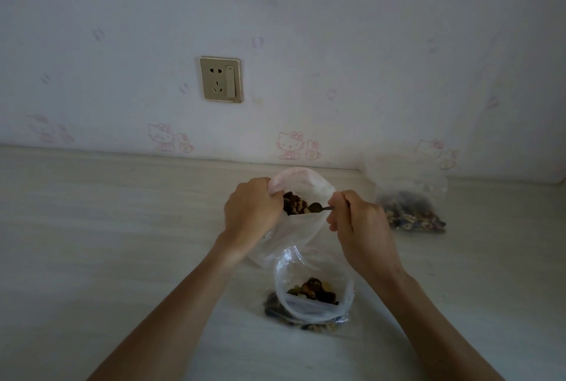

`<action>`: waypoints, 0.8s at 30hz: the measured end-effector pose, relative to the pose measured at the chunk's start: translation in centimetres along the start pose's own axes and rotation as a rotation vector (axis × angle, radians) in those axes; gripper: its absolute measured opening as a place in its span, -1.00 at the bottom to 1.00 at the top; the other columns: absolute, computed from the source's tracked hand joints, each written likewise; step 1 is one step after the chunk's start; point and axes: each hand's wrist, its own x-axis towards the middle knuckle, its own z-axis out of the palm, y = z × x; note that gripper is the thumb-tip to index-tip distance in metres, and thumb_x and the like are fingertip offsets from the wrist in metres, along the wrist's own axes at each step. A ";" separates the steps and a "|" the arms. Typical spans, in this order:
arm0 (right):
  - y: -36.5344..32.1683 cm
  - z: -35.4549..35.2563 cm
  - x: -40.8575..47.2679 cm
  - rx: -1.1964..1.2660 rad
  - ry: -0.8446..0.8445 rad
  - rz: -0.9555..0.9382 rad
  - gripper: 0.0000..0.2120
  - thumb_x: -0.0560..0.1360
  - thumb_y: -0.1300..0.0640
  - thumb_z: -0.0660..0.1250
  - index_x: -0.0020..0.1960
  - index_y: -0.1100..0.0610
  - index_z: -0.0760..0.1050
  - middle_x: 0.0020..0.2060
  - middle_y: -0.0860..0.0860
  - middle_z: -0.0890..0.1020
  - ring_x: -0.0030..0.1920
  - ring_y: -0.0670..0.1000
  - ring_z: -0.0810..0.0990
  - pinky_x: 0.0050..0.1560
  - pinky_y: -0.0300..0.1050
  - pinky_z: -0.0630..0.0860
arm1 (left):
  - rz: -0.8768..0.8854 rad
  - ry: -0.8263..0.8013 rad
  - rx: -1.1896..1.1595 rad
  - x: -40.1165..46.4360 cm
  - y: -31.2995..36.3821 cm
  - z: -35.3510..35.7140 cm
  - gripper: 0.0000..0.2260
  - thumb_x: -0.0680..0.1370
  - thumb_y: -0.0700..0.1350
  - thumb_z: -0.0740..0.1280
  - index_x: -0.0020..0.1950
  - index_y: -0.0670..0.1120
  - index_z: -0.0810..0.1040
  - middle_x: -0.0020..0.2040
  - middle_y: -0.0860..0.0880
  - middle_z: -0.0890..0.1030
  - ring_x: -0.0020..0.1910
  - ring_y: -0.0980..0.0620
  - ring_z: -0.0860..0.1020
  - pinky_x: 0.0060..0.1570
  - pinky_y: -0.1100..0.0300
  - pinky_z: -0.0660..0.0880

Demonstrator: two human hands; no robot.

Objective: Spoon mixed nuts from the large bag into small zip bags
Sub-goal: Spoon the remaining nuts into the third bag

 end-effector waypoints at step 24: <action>0.6 -0.2 0.6 0.859 -0.001 0.703 -0.68 0.73 0.10 0.14 0.04 0.29 0.57 -0.29 0.19 0.73 -0.34 0.10 0.71 -0.48 -0.12 0.57 | 0.156 -0.146 -0.199 1.0 -2.1 -0.2 -0.75 0.60 -0.08 0.42 -0.26 0.11 0.51 -0.35 0.10 0.58 -0.35 0.10 0.55 -0.34 0.21 0.38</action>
